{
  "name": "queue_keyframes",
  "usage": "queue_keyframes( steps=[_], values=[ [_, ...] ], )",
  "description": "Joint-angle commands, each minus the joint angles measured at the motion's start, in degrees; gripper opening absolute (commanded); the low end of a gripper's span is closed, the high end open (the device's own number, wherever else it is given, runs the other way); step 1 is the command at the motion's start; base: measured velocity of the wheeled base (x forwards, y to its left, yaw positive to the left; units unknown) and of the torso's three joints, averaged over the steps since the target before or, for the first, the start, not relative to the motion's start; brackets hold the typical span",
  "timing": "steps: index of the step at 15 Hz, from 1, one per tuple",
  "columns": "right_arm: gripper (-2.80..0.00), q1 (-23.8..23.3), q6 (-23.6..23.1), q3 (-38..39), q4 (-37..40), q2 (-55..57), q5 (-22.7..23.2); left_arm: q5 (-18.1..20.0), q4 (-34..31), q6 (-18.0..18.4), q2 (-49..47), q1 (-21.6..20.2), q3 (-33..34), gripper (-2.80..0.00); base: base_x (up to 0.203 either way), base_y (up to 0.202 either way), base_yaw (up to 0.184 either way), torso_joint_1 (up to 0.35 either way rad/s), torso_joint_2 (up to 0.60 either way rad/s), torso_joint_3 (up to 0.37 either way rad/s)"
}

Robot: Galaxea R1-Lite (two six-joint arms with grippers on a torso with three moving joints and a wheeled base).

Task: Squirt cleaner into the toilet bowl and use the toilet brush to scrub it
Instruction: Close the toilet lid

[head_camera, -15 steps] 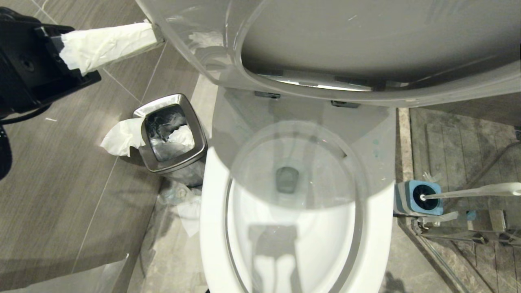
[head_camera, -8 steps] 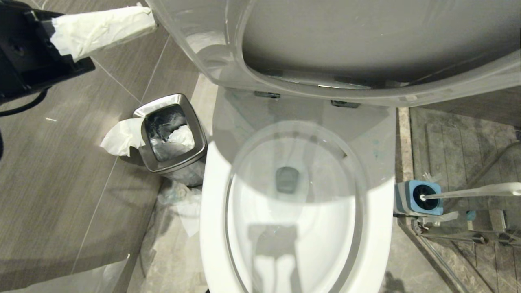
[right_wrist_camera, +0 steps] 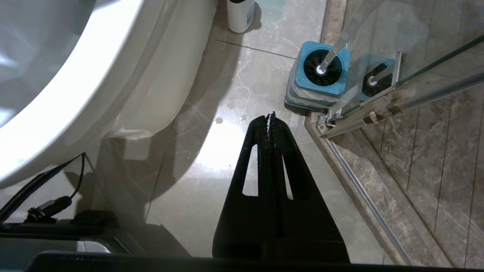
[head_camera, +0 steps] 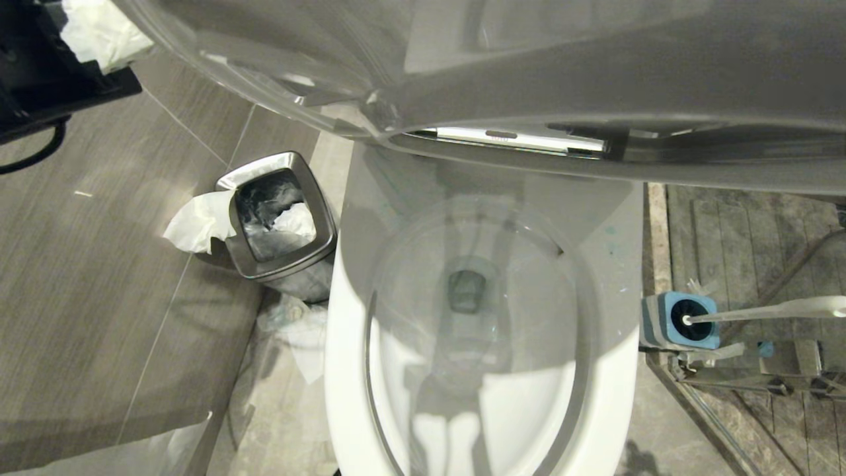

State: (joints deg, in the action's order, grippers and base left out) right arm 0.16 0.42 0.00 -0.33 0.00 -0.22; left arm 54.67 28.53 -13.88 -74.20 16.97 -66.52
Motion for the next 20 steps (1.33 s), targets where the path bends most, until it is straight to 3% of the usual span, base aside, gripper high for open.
queue_keyframes(
  steps=[1, 6, 10, 20],
  values=[
    [-2.8, 0.0, 0.0, 0.0, 0.0, 0.1, 0.0, 0.3, 0.0, -0.7, -0.1, 0.0, -0.4, -2.8, 0.0, 0.0, 0.0, 0.0, 0.0, 0.0],
    [-2.8, 0.0, 0.0, 0.0, 0.0, 0.1, 0.0, 0.7, -1.3, -1.5, 0.8, 0.1, 0.2, -2.8, 0.0, 0.0, 0.0, 0.0, 0.0, 0.0],
    [-2.8, 0.0, 0.0, 0.0, 0.0, 0.1, 0.0, 0.8, -8.3, -1.5, 2.9, 0.2, 2.7, -2.8, 0.0, 0.0, 0.0, 0.0, 0.0, 0.0],
    [-2.8, 0.0, 0.0, 0.0, 0.0, 0.1, 0.0, 0.4, -8.3, 1.8, 2.3, -4.2, 7.9, -2.8, 0.0, 0.0, 0.0, 0.0, 0.0, 0.0]
  ],
)
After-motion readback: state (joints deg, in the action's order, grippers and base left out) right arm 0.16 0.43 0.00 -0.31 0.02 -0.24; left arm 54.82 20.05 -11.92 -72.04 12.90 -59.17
